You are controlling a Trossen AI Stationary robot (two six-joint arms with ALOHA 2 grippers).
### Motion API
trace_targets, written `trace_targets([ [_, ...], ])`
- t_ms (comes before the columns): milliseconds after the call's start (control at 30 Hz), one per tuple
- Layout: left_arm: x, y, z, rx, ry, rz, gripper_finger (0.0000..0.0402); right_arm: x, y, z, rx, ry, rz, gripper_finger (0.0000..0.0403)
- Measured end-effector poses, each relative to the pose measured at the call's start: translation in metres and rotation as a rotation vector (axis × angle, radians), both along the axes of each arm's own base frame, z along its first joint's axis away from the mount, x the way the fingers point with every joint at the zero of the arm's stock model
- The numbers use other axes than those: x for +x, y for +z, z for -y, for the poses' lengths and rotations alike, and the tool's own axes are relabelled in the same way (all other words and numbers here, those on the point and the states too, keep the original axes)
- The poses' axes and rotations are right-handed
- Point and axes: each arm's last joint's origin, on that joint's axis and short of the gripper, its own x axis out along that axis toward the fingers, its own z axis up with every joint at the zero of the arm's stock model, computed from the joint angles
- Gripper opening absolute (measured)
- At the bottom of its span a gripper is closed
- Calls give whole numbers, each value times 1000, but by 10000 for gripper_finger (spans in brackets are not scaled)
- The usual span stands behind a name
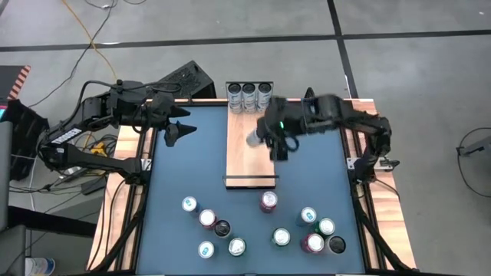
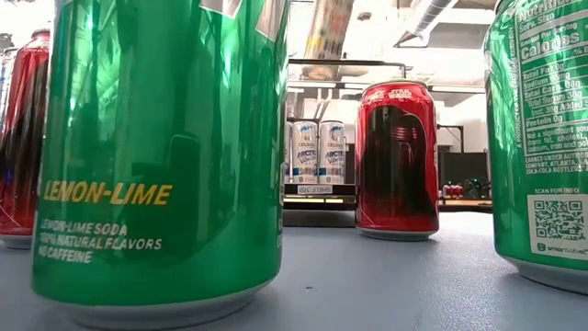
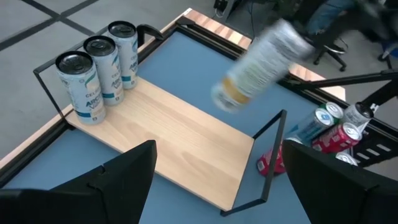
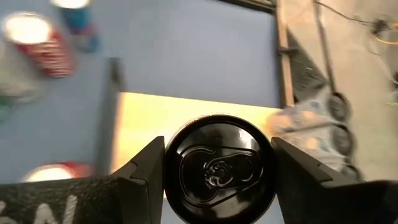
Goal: Place canned beverage on shelf
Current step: Put the center white yellow soda can on the shelf
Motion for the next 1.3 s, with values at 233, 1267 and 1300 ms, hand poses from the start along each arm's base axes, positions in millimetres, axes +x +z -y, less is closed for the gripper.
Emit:
trace_targets([
  [233, 0, 0, 0, 4, -1, -5, 332, 24, -21, 67, 23, -81, -22, 215],
  [1267, -4, -4, 1, 111, -70, -79, 332, 101, -121, 166, 85, -52, -67, 215],
  [1300, -4, -4, 1, 114, -71, -79, 332, 103, -123, 165, 78, -49, -71, 215],
])
